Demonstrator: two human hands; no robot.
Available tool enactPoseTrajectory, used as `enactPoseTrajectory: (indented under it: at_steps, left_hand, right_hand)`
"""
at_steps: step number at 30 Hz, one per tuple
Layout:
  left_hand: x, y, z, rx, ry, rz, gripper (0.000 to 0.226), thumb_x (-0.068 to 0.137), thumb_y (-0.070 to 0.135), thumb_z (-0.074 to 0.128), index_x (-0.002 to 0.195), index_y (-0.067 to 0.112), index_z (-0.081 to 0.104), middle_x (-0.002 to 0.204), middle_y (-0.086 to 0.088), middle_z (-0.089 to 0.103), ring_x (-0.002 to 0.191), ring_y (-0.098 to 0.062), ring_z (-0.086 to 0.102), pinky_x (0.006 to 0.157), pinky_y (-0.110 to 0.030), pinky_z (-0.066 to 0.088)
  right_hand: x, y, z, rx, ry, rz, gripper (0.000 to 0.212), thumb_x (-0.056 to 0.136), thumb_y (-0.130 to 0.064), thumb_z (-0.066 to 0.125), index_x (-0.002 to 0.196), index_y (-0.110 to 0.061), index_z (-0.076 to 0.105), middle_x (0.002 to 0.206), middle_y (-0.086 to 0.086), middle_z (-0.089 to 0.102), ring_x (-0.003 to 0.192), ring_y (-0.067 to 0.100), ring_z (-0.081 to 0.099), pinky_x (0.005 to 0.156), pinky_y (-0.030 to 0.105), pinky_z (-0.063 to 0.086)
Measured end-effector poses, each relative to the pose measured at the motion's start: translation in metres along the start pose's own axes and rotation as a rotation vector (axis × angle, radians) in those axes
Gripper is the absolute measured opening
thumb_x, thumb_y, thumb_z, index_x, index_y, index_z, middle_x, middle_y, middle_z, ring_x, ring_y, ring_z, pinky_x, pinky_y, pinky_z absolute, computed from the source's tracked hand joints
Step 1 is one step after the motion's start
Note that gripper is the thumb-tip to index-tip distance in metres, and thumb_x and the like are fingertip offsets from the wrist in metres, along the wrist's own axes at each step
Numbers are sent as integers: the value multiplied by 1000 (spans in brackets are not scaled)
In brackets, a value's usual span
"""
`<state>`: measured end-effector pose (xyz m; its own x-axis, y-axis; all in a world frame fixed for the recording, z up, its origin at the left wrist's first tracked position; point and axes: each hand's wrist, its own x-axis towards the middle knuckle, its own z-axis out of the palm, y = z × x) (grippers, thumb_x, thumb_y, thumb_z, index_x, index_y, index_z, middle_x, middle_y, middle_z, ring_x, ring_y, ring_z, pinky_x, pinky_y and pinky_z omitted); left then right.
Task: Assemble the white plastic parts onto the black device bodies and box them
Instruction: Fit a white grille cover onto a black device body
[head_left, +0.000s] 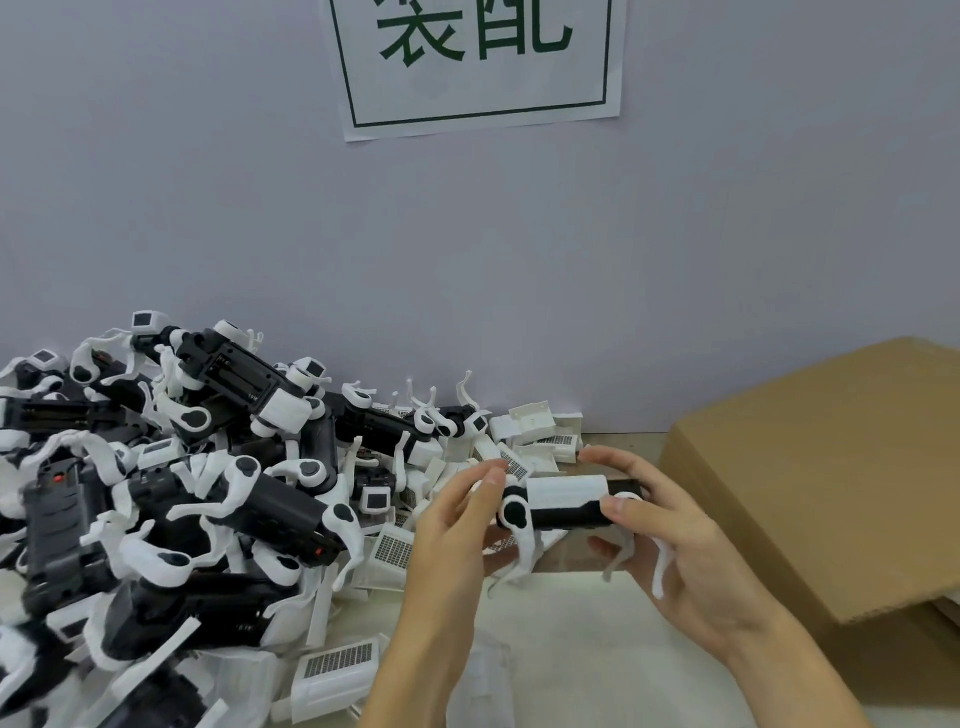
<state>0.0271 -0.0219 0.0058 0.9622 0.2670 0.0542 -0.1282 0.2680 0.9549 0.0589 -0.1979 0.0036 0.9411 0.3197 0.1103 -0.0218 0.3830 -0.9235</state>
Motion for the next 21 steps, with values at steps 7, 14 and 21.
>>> enactPoseTrajectory:
  at_steps: [7, 14, 21]
  left_hand:
    - [4, -3, -4, -28, 63, -7, 19, 96, 19, 62, 87, 19, 78, 83, -6, 74, 65, -24, 68, 67, -42, 56]
    - [3, -4, -10, 63, 103, 50, 15, 94, 27, 64, 88, 22, 77, 79, -11, 73, 62, -24, 66, 50, -35, 52]
    - [7, 3, -16, -200, 82, -67, 26, 100, 26, 54, 101, 9, 74, 88, -12, 77, 62, -30, 70, 61, -36, 59]
  right_hand:
    - [-3, -10, -2, -423, -51, 2, 39, 72, -29, 73, 111, -25, 74, 110, 0, 74, 103, 19, 69, 85, 29, 52]
    - [-9, -33, 18, -1249, -114, 51, 49, 78, -29, 78, 120, -49, 64, 107, -20, 66, 88, -1, 64, 75, 17, 52]
    - [-18, -36, 9, -1031, -136, 73, 12, 89, -24, 63, 91, -29, 74, 81, -9, 73, 64, 6, 60, 64, 18, 50]
